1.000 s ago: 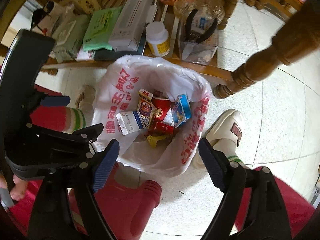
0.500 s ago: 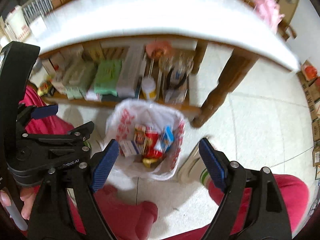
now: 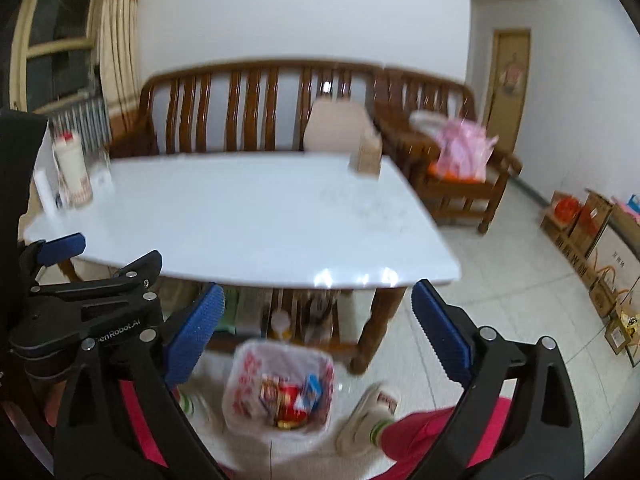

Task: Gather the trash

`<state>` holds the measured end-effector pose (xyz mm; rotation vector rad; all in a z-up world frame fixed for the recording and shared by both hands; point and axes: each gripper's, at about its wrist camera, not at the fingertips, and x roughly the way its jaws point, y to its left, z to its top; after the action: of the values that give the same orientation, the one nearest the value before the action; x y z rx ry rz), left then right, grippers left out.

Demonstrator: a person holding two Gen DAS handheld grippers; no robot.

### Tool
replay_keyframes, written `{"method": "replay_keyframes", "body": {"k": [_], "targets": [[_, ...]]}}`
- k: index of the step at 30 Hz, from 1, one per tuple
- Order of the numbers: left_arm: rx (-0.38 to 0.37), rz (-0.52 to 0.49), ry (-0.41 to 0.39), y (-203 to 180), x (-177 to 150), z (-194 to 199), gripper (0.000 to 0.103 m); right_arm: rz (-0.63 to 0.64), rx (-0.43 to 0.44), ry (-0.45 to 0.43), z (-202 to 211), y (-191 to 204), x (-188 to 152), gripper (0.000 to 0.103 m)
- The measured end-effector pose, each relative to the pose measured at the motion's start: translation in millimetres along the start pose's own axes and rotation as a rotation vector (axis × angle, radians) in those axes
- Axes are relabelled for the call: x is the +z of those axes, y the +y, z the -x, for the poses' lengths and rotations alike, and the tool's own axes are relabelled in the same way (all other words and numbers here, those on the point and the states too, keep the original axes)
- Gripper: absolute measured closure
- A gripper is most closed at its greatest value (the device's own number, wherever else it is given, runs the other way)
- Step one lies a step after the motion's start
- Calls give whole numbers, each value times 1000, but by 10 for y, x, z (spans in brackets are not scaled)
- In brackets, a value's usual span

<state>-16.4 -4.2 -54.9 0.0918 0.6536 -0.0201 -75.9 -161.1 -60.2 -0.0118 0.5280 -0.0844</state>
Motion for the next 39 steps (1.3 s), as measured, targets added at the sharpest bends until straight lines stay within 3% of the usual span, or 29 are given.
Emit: {"method": "replay_keyframes", "body": {"k": [6, 14, 21, 39], "targets": [[55, 32, -148, 48, 180, 521, 8, -4, -53, -150, 520, -11, 197, 7], [36, 61, -228, 106, 279, 915, 8, -27, -41, -214, 850, -32, 308, 7], [29, 59, -243, 120, 252, 1003, 8, -34, -44, -217, 950, -21, 310, 7], [30, 31, -172, 77, 216, 925, 8, -32, -64, -177, 875, 21, 290, 7]]}}
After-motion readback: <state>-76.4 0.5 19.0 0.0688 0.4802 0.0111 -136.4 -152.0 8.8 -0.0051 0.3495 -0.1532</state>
